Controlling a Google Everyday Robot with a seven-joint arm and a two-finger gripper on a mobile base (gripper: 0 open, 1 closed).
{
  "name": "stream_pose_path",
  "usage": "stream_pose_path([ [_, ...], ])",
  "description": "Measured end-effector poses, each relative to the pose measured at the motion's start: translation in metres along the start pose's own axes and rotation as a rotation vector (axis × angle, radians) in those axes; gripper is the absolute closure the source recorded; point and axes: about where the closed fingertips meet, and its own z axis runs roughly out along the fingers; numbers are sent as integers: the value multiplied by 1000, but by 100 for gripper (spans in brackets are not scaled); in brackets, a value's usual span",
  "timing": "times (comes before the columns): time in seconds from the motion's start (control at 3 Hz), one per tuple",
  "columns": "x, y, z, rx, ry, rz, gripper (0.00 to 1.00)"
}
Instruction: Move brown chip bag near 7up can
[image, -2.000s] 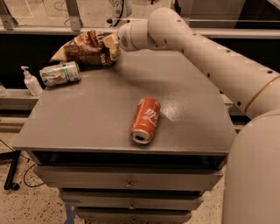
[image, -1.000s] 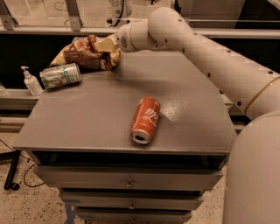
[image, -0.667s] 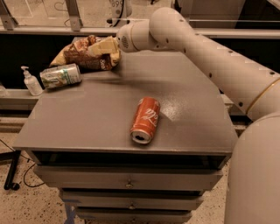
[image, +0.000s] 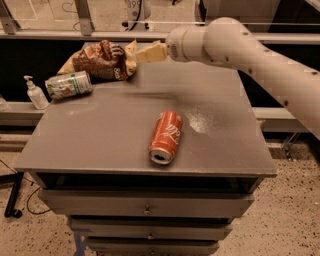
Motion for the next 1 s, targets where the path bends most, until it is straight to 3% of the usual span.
stream_pose_path([
  [0.67, 23, -118, -125, 226, -90, -176, 0],
  [1.0, 19, -135, -144, 267, -96, -241, 0],
])
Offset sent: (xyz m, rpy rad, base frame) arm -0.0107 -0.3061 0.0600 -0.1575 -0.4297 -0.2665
